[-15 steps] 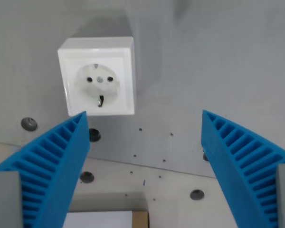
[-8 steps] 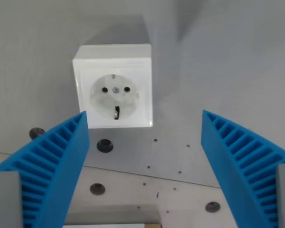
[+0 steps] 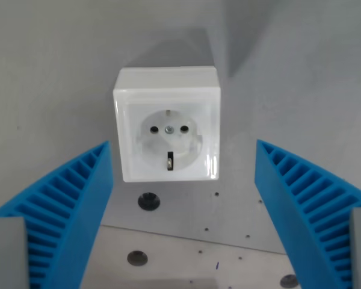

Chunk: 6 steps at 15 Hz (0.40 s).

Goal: Move above the white socket

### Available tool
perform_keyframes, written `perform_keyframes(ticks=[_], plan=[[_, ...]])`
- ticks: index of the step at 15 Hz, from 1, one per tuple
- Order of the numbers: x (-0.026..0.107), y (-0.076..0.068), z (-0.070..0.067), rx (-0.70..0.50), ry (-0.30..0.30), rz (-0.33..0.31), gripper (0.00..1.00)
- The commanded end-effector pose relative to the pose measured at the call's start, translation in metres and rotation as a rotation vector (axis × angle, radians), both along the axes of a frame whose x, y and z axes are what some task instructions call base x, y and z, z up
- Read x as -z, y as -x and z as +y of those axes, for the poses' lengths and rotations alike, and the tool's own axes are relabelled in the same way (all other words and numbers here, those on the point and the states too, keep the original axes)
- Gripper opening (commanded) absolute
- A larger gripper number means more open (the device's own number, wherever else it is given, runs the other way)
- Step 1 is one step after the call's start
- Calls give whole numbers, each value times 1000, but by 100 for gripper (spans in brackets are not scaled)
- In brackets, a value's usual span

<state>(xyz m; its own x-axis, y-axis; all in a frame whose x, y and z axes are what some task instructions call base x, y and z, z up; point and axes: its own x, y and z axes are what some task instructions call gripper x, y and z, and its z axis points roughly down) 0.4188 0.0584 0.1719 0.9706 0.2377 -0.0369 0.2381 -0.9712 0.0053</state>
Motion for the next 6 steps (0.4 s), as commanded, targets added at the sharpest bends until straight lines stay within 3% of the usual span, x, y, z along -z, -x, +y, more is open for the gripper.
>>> perform_keyframes(ticks=[1,6], plan=[[6,5,6,20,-6,-101,100],[9,6,9,17,-5,-100,100]])
